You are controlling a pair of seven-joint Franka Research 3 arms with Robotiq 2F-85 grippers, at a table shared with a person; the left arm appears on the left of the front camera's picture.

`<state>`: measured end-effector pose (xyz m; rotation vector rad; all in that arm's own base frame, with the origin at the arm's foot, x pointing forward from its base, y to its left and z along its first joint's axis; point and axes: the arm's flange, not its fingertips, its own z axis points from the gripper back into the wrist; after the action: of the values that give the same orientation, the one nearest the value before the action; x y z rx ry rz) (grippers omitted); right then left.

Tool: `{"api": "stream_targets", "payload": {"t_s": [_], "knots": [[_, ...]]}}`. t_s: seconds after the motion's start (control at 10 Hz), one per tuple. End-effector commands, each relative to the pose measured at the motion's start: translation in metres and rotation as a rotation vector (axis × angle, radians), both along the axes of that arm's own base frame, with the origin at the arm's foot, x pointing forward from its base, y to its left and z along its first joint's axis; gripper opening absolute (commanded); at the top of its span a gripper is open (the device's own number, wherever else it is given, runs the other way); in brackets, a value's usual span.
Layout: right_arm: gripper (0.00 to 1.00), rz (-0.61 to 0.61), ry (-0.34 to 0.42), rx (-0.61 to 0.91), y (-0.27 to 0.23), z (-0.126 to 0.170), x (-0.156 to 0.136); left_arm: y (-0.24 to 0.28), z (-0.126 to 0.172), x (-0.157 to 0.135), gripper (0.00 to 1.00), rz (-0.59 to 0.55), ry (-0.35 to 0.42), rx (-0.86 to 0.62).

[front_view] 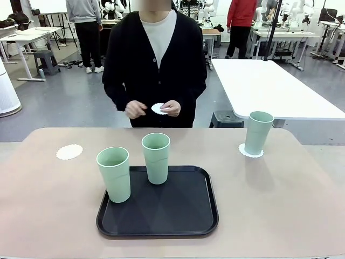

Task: Place coasters on the table and set cups on them.
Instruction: Take one Reusable plastic cup from the Flat Tray and place it on a coaster set by the human.

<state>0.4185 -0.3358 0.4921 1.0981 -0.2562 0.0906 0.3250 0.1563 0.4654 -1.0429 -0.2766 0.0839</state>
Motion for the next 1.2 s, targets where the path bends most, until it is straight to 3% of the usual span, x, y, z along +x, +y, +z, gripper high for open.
{"api": "stream_targets", "payload": {"t_s": [0.0,0.2,0.3,0.6,0.8,1.1], "knots": [[1.00,-0.011,-0.002,0.009,0.000,0.001,0.002,0.000,0.000,0.000,1.00,0.000,0.000,0.000],[1.00,-0.011,-0.002,0.009,0.000,0.001,0.002,-0.012,0.029,0.015,1.00,-0.307,-0.158,0.248],[1.00,-0.011,-0.002,0.009,0.000,0.001,0.002,-0.023,0.039,0.032,1.00,-0.400,-0.165,0.370],[1.00,-0.011,-0.002,0.009,0.000,0.001,0.002,-0.066,0.048,0.094,1.00,-0.552,-0.164,0.682],[1.00,-0.011,-0.002,0.009,0.000,0.001,0.002,-0.099,0.043,0.127,1.00,-0.631,-0.244,0.800],[1.00,-0.011,-0.002,0.009,0.000,0.001,0.002,-0.144,0.035,0.138,1.00,-0.722,-0.410,0.910]]}}
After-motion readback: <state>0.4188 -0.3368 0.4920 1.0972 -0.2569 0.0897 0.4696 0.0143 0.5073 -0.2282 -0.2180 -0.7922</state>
